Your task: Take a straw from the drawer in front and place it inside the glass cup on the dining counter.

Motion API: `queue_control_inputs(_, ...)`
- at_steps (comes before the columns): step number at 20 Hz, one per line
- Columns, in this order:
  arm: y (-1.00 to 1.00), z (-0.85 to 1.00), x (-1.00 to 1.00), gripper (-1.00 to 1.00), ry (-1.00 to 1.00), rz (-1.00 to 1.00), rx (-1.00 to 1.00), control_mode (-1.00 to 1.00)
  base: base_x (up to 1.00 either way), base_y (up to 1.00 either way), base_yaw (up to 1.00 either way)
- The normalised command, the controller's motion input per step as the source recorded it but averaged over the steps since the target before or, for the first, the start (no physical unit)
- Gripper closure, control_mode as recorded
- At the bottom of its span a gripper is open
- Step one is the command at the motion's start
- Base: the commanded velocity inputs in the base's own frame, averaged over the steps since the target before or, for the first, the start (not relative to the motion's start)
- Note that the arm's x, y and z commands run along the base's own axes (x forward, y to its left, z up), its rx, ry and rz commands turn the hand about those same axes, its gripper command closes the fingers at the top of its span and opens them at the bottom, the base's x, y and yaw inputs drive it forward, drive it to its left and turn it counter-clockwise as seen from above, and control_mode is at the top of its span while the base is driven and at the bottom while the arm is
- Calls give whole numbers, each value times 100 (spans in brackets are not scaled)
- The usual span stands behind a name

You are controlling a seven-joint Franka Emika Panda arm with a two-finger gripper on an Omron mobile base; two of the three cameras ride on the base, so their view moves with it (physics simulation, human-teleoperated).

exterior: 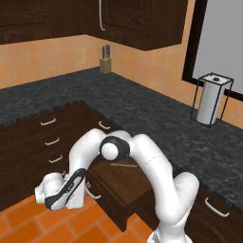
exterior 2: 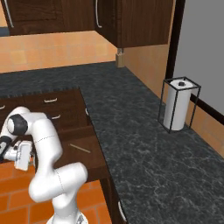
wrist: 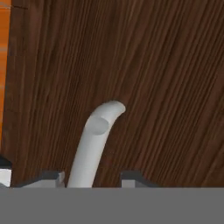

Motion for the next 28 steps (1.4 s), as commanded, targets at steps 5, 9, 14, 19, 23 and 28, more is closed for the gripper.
queue_control_inputs(5,11,100,-35,-100,26,0,33,-100,0,0,0)
queue_control_inputs(9,0,87,-14,-100,37,0,31,-100,0,0,0)
queue_control_inputs(14,-16,96,-39,-100,19,0,34,-100,0,0,0)
queue_control_inputs(19,-84,81,19,-100,14,0,33,-100,0,0,0)
queue_control_inputs(23,-85,18,58,-100,16,0,29,-100,0,0,0)
queue_control_inputs(28,-53,-18,38,-100,7,0,19,-100,0,0,0)
